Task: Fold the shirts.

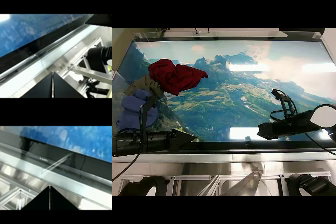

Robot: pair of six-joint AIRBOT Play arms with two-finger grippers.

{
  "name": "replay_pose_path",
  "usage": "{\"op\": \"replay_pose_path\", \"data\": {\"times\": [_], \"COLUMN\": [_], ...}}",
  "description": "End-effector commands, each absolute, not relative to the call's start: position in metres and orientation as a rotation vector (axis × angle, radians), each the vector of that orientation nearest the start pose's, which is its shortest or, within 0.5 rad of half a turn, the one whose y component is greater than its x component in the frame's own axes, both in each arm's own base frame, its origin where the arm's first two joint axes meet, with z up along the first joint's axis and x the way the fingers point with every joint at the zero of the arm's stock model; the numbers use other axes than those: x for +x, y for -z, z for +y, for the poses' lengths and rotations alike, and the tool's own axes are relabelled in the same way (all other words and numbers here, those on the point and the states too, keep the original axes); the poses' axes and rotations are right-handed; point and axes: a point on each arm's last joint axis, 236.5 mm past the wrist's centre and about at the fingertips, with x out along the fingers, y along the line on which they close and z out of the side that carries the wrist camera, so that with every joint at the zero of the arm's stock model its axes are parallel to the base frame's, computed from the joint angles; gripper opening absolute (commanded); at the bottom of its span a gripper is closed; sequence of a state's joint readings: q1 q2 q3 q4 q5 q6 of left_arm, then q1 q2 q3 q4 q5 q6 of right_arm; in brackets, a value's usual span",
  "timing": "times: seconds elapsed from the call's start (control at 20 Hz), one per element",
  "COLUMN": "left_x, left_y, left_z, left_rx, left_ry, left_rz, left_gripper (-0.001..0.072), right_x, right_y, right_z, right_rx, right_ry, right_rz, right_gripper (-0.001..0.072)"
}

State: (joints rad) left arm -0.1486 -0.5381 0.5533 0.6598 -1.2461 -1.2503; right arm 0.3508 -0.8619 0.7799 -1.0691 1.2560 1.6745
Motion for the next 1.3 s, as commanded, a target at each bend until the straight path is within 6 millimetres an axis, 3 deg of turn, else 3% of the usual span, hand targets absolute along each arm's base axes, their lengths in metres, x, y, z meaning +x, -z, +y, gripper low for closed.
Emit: {"op": "replay_pose_path", "data": {"times": [0.0, 0.7, 0.85, 0.95, 1.0, 1.05, 1.1, 1.15, 1.25], "left_x": [0.177, 0.18, 0.202, 0.245, 0.273, 0.304, 0.335, 0.362, 0.408], "left_y": [-0.084, -0.085, -0.09, -0.095, -0.099, -0.109, -0.119, -0.124, -0.11], "left_z": [-0.206, -0.205, -0.201, -0.176, -0.153, -0.126, -0.094, -0.065, -0.013], "left_rx": [-0.432, -0.434, -0.443, -0.398, -0.347, -0.313, -0.301, -0.31, -0.31], "left_ry": [0.864, 0.857, 0.806, 0.659, 0.562, 0.456, 0.352, 0.273, 0.177], "left_rz": [1.061, 1.048, 0.965, 0.831, 0.769, 0.701, 0.648, 0.63, 0.676], "left_gripper": [0.0015, 0.0015, 0.0013, 0.0019, 0.0216, 0.0468, 0.072, 0.0713, 0.0713], "right_x": [0.207, 0.211, 0.218, 0.225, 0.232, 0.236, 0.238, 0.241, 0.252], "right_y": [-0.03, -0.03, -0.032, -0.033, -0.033, -0.032, -0.031, -0.03, -0.025], "right_z": [0.191, 0.192, 0.193, 0.195, 0.196, 0.198, 0.201, 0.204, 0.205], "right_rx": [0.301, 0.306, 0.315, 0.324, 0.333, 0.356, 0.386, 0.405, 0.418], "right_ry": [-0.52, -0.519, -0.514, -0.509, -0.502, -0.493, -0.487, -0.487, -0.47], "right_rz": [1.419, 1.405, 1.375, 1.346, 1.324, 1.32, 1.328, 1.329, 1.307], "right_gripper": [0.0015, 0.0015, 0.0015, 0.0017, 0.0034, 0.0227, 0.0509, 0.0644, 0.0642]}}
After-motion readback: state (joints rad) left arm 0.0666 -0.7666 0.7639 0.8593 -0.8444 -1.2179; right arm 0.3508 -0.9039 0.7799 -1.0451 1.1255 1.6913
